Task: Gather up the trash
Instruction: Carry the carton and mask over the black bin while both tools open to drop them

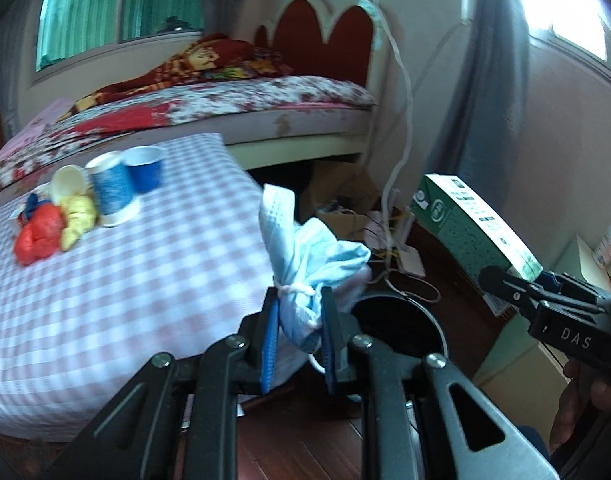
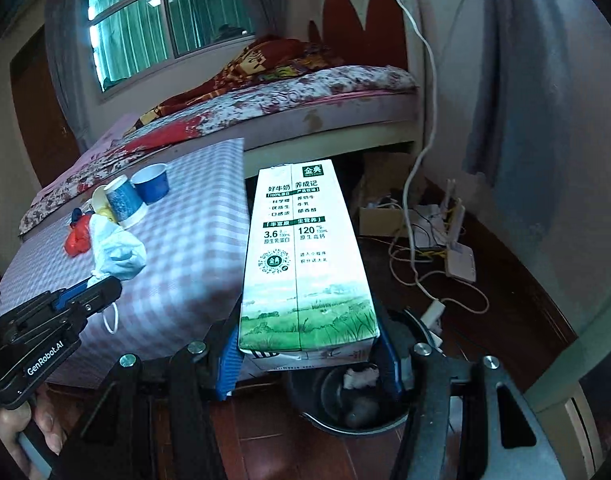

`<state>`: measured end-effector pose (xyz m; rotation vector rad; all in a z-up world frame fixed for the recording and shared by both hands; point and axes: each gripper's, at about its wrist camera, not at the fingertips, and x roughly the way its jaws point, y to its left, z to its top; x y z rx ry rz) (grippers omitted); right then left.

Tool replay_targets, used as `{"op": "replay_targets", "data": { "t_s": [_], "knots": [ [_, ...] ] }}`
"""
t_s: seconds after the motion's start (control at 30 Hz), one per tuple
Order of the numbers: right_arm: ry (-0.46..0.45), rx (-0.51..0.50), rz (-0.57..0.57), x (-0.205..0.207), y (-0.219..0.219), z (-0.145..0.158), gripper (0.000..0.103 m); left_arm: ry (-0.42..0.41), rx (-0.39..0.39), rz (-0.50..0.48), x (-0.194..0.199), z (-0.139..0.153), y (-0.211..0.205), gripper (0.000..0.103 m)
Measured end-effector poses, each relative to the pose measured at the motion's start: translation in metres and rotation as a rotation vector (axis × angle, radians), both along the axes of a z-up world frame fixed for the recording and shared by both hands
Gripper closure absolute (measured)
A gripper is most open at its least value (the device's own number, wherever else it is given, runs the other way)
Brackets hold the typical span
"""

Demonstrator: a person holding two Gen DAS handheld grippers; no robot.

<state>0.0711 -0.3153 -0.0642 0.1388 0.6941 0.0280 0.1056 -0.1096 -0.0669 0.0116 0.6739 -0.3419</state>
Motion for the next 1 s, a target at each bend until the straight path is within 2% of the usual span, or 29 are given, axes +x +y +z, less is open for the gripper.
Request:
{"op": "replay_targets", "data": {
  "t_s": [0.27, 0.57, 0.9, 1.0],
  "knots": [
    [0.032, -0.01, -0.031, -0.017, -0.04, -0.014, 0.045, 0.041, 0.013, -0.111, -0.006, -0.017, -0.055, 0.083],
    [0.091, -0.022, -0.015, -0.016, -0.066, -0.039, 0.045, 0.098, 0.015, -0.183, 0.003, -0.041, -0.089, 0.083],
    [0.22, -0.034, 0.062, 0.021, -0.073, -0.089, 0.047, 0.22, 0.024, -0.229, 0.035, -0.076, -0.115, 0.083],
    [0.231, -0.014, 0.063, 0.029, -0.08, -0.095, 0.047, 0.248, 0.008, -0.238, 0.041, -0.083, -0.118, 0.081]
  ]
}}
